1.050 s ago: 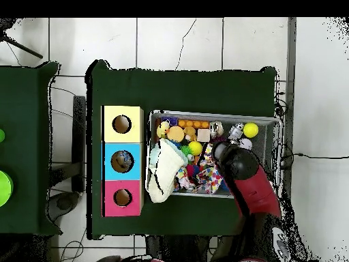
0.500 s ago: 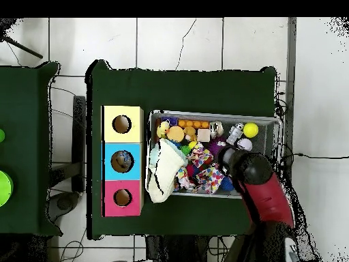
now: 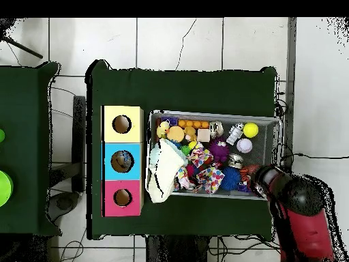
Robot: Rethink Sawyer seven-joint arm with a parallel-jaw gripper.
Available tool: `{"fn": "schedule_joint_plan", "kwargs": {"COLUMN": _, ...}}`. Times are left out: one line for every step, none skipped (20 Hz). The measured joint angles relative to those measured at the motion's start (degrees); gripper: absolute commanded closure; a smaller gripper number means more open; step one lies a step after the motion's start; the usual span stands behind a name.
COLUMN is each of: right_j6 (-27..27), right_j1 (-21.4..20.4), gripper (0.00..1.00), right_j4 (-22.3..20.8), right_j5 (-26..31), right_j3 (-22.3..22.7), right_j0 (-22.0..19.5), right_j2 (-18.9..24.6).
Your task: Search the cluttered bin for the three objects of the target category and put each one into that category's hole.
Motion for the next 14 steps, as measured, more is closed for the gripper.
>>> {"fn": "schedule_joint_plan", "kwargs": {"right_j6": 0.0, "right_j1": -1.0, "gripper": 0.0, "right_j4": -0.7, "right_j5": -0.6, "right_j3": 1.4, "right_j0": -2.6, "right_j2": 0.1}}
{"fn": "schedule_joint_plan", "kwargs": {"right_j6": 0.0, "right_j1": -1.5, "gripper": 0.0, "right_j4": -0.9, "right_j5": -1.1, "right_j3": 2.1, "right_j0": -3.7, "right_j2": 0.3}}
{"fn": "schedule_joint_plan", "kwargs": {"right_j6": 0.0, "right_j1": -1.9, "gripper": 0.0, "right_j4": -1.1, "right_j5": -1.6, "right_j3": 2.8, "right_j0": -4.9, "right_j2": 0.6}}
{"fn": "schedule_joint_plan", "kwargs": {"right_j6": 0.0, "right_j1": -3.2, "gripper": 0.0, "right_j4": -1.1, "right_j5": -4.4, "right_j3": 5.3, "right_j0": -8.2, "right_j2": 2.2}}
{"fn": "schedule_joint_plan", "kwargs": {"right_j6": 0.0, "right_j1": -3.5, "gripper": 0.0, "right_j4": -1.1, "right_j5": -5.3, "right_j3": 6.0, "right_j0": -9.0, "right_j2": 2.8}}
{"fn": "schedule_joint_plan", "kwargs": {"right_j6": 0.0, "right_j1": -3.8, "gripper": 0.0, "right_j4": -1.1, "right_j5": -6.2, "right_j3": 6.7, "right_j0": -9.8, "right_j2": 3.4}}
{"fn": "schedule_joint_plan", "kwargs": {"right_j6": 0.0, "right_j1": -4.7, "gripper": 0.0, "right_j4": -1.0, "right_j5": -9.6, "right_j3": 9.1, "right_j0": -12.4, "right_j2": 5.8}}
{"fn": "schedule_joint_plan", "kwargs": {"right_j6": 0.0, "right_j1": -5.3, "gripper": 0.0, "right_j4": -1.0, "right_j5": -12.5, "right_j3": 11.1, "right_j0": -14.7, "right_j2": 8.3}}
{"fn": "schedule_joint_plan", "kwargs": {"right_j6": 0.0, "right_j1": -5.5, "gripper": 0.0, "right_j4": -1.0, "right_j5": -14.2, "right_j3": 12.1, "right_j0": -16.0, "right_j2": 9.8}}
{"fn": "schedule_joint_plan", "kwargs": {"right_j6": 0.0, "right_j1": -5.7, "gripper": 0.0, "right_j4": -1.0, "right_j5": -15.9, "right_j3": 13.2, "right_j0": -17.3, "right_j2": 11.4}}
{"fn": "schedule_joint_plan", "kwargs": {"right_j6": 0.0, "right_j1": -6.0, "gripper": 0.0, "right_j4": -1.0, "right_j5": -17.6, "right_j3": 14.3, "right_j0": -18.6, "right_j2": 12.9}}
{"fn": "schedule_joint_plan", "kwargs": {"right_j6": 0.0, "right_j1": -6.1, "gripper": 0.0, "right_j4": -1.0, "right_j5": -20.6, "right_j3": 16.2, "right_j0": -20.9, "right_j2": 15.9}}
{"fn": "schedule_joint_plan", "kwargs": {"right_j6": 0.0, "right_j1": -6.1, "gripper": 0.0, "right_j4": -1.2, "right_j5": -22.5, "right_j3": 17.5, "right_j0": -22.5, "right_j2": 18.1}}
{"fn": "schedule_joint_plan", "kwargs": {"right_j6": 0.0, "right_j1": -6.1, "gripper": 0.0, "right_j4": -1.4, "right_j5": -24.4, "right_j3": 18.8, "right_j0": -24.2, "right_j2": 20.3}}
